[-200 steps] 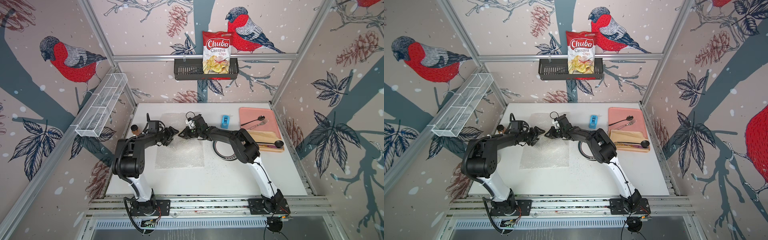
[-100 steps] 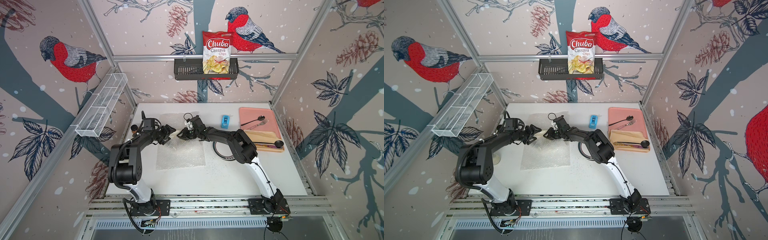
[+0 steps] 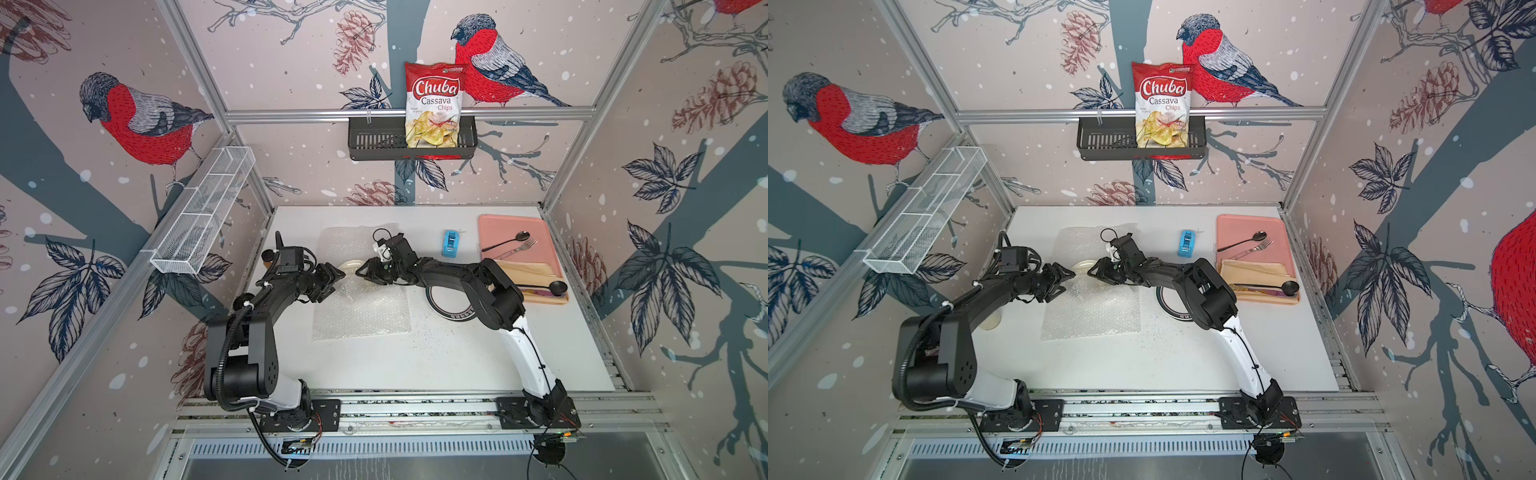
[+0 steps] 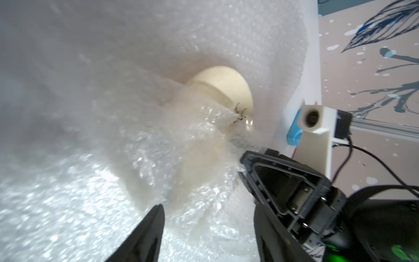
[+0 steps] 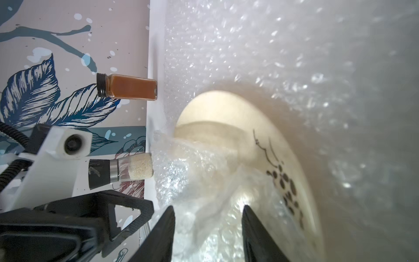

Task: Wrap dinner plates in bubble wrap
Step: Wrap the plate in the bubble wrap.

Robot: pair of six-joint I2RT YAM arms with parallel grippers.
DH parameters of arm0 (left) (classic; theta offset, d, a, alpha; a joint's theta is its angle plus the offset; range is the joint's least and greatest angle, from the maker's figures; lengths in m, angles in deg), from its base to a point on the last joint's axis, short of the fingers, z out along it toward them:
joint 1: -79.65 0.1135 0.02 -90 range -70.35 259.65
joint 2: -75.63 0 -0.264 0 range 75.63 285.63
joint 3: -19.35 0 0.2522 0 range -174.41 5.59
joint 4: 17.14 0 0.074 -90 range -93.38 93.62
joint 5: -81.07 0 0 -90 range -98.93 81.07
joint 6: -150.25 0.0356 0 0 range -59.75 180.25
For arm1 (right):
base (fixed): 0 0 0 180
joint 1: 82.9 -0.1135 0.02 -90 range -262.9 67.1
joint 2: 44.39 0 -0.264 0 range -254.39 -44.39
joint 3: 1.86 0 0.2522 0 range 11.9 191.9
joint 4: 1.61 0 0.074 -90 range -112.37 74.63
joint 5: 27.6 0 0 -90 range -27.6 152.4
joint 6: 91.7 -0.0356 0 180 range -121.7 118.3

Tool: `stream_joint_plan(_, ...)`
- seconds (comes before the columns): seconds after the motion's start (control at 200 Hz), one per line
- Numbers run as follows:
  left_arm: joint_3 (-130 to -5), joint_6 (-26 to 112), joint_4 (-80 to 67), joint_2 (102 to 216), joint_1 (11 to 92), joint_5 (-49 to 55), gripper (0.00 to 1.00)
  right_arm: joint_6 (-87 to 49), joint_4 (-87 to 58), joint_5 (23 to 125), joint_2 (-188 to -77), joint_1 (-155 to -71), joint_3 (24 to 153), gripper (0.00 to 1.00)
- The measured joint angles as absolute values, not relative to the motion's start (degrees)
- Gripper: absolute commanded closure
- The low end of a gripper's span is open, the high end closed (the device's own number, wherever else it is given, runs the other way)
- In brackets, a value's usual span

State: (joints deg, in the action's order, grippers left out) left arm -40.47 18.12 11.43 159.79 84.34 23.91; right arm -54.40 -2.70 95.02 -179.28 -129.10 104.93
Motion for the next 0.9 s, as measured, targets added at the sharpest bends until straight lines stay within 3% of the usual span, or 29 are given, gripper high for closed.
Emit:
stream_joint_plan(0.21,-35.9,18.3,12.7,158.4,85.1,19.4,0.44,-55.8,2.4,96.6,-177.4,-129.1,101.8,0.49)
stream_joint_plan(0.57,-32.7,18.0,12.2,158.6,85.1,19.4,0.79,-56.0,5.3,97.8,-175.8,-129.2,100.4,0.54)
stream_joint_plan(0.896,-36.3,22.7,23.5,152.5,87.6,18.9,0.78,-55.7,5.1,97.8,-176.4,-129.3,101.4,0.54)
